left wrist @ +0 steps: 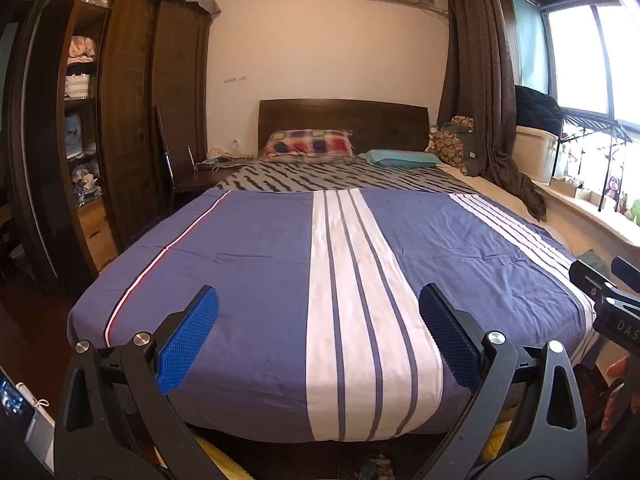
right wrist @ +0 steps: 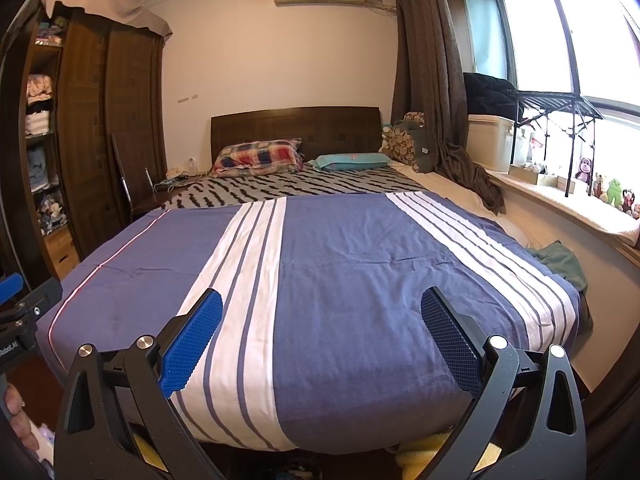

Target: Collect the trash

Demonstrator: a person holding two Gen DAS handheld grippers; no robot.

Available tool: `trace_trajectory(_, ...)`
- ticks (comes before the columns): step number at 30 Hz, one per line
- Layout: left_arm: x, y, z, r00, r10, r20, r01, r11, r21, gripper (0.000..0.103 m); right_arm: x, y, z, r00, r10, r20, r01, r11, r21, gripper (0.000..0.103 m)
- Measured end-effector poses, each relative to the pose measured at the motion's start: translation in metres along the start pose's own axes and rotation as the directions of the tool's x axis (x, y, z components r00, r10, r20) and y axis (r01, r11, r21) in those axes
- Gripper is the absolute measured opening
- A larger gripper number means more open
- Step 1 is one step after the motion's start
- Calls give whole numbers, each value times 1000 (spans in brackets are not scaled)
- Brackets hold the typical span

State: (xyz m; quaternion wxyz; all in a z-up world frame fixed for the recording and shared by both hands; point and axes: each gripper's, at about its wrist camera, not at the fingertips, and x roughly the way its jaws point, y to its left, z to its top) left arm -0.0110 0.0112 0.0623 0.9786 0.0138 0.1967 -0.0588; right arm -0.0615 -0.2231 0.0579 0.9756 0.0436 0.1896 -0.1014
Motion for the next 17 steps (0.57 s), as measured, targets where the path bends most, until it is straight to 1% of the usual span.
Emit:
trace_trajectory(6, 3, 1, -1, 1000, 2, -4, -2, 1000, 1, 95, 1, 3, 0, 1000, 2, -2, -2, 1000, -1, 100)
trace_trajectory(9, 6, 2, 0, 1000, -1, -27, 1, 1000, -13, 95, 1, 4, 0, 1000, 4, 1, -4, 1000, -5, 100)
trace_trajectory(12, 10, 3, 1, 999, -2, -32, 2, 1000, -17, 95, 3, 3, 1, 1000, 4, 6, -4, 1000, -1, 100)
trace_trajectory(17, 19, 4, 4, 999, 4, -34, -5, 1000, -18, 95, 13, 2, 3, 1000, 11, 8, -11, 1000, 2, 100)
